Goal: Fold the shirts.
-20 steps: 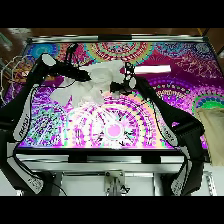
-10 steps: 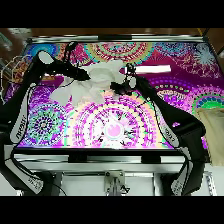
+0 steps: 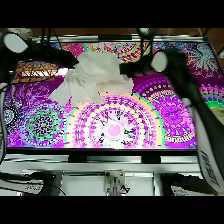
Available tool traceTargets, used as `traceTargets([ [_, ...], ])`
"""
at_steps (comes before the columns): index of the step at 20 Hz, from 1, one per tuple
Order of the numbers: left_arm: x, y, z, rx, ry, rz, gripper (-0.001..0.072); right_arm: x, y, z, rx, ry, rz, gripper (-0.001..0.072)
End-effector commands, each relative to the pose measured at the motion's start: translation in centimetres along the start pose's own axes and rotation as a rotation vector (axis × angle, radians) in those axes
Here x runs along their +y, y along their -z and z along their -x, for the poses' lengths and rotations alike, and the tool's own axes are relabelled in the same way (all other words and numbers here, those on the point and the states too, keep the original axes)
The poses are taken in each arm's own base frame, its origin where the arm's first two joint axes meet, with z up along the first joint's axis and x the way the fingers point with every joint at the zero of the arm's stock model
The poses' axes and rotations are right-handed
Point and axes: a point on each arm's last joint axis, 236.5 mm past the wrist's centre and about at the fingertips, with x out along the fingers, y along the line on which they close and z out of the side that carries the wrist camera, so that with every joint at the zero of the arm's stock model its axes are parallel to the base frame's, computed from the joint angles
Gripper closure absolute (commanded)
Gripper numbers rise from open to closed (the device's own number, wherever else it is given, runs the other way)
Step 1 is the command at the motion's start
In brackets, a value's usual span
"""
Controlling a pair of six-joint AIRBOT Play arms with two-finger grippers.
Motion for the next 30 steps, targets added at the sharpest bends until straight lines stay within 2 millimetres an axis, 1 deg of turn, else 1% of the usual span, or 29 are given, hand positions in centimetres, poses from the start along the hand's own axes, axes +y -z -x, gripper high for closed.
traceTargets([
  [1,-5.0,-5.3,8.4,-0.182,-0.025,-0.093,0.0647,3.7,-5.4,13.2,-0.291,-0.078,0.074,0.0633],
  [3,-9.3,-8.5,14.9,-0.340,-0.023,-0.161,0.0647,5.7,-6.9,20.4,-0.446,-0.143,0.076,0.0633],
  [4,-11.2,-9.7,18.0,-0.418,-0.018,-0.180,0.0646,6.7,-7.2,23.2,-0.499,-0.183,0.069,0.0633],
  [5,-12.9,-10.7,21.3,-0.496,-0.016,-0.181,0.0646,7.7,-7.0,25.8,-0.535,-0.228,0.063,0.0633],
  [6,-14.1,-11.2,23.9,-0.551,-0.014,-0.180,0.0646,8.5,-6.6,27.6,-0.553,-0.264,0.059,0.0633],
  [7,-15.2,-11.1,26.2,-0.585,-0.009,-0.173,0.0647,9.4,-5.9,29.2,-0.558,-0.303,0.055,0.0633],
  [8,-15.9,-10.8,27.6,-0.596,-0.003,-0.164,0.0646,10.0,-5.2,30.3,-0.553,-0.331,0.054,0.0633],
  [9,-16.6,-9.9,28.4,-0.579,0.007,-0.164,0.0646,10.5,-4.3,31.0,-0.531,-0.352,0.053,0.0633],
  [10,-17.2,-8.8,28.3,-0.535,0.020,-0.170,0.0647,10.5,-3.2,30.9,-0.486,-0.355,0.040,0.0633],
  [11,-17.3,-7.1,27.6,-0.459,0.032,-0.173,0.0647,10.3,-1.5,30.1,-0.402,-0.346,0.028,0.0633],
  [12,-17.0,-5.4,26.5,-0.371,0.031,-0.153,0.0647,9.9,0.6,28.8,-0.299,-0.324,0.028,0.0633],
  [14,-14.9,-1.5,23.5,-0.174,-0.002,-0.108,0.0647,8.6,5.7,26.0,-0.044,-0.267,0.048,0.0633],
  [15,-13.6,0.1,22.0,-0.099,-0.026,-0.094,0.0647,7.8,7.9,24.7,0.068,-0.241,0.050,0.0633],
  [16,-12.3,1.5,20.3,-0.041,-0.047,-0.075,0.0647,6.9,9.5,23.4,0.145,-0.210,0.043,0.0633],
  [18,-10.1,5.2,16.1,0.094,-0.061,-0.022,0.0646,4.9,11.0,20.3,0.197,-0.146,0.012,0.0633],
  [20,-8.8,9.7,11.8,0.234,-0.038,0.039,0.0646,3.0,12.9,17.0,0.249,-0.087,-0.060,0.0633],
  [22,-8.1,13.8,8.8,0.358,-0.017,0.099,0.0646,2.0,15.0,14.3,0.298,-0.064,-0.127,0.0633],
  [23,-8.1,15.3,7.6,0.398,-0.003,0.140,0.0646,1.5,15.8,12.9,0.303,-0.053,-0.139,0.0633],
  [24,-8.4,16.4,6.3,0.416,0.025,0.176,0.0645,0.9,16.3,11.6,0.300,-0.041,-0.151,0.0634],
  [26,-8.4,17.6,4.2,0.419,0.052,0.228,0.0646,0.3,17.4,9.8,0.331,-0.029,-0.172,0.0634],
  [28,-7.9,18.6,2.9,0.437,0.048,0.248,0.0645,0.9,18.0,8.6,0.374,-0.051,-0.196,0.0633],
  [30,-7.8,19.1,2.3,0.456,0.052,0.257,0.0645,2.0,17.9,7.8,0.382,-0.100,-0.216,0.0634],
])
